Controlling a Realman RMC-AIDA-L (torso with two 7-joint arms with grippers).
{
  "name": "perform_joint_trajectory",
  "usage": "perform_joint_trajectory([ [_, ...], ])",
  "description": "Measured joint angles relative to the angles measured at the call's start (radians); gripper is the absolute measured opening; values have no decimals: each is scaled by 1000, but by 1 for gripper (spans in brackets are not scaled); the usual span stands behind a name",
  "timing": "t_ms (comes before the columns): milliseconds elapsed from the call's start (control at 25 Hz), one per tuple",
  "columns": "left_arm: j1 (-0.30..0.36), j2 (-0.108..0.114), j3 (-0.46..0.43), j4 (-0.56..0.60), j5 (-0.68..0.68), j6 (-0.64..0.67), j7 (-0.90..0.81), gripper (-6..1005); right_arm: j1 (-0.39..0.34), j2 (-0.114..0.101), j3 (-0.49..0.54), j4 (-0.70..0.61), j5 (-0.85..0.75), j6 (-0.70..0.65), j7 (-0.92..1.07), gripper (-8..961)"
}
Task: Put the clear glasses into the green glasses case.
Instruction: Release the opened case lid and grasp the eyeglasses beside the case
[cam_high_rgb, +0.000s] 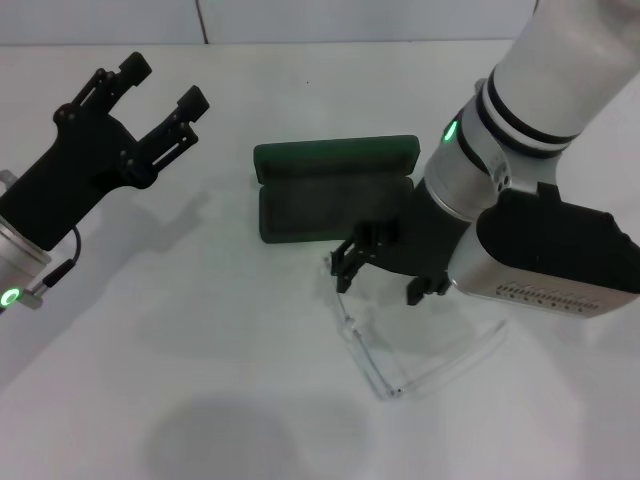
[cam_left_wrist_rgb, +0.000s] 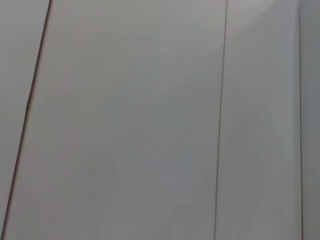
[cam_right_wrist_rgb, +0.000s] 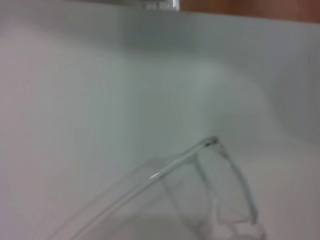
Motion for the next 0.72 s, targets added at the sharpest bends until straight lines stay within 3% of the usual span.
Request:
perform_joint_trajectory([
  [160, 1, 2, 3, -4, 0, 0, 0, 823, -1, 0, -9, -23, 23, 4, 3, 813],
  [720, 7, 4, 7, -8, 4, -1, 0, 822, -3, 0, -221, -12, 27, 115, 4, 747],
])
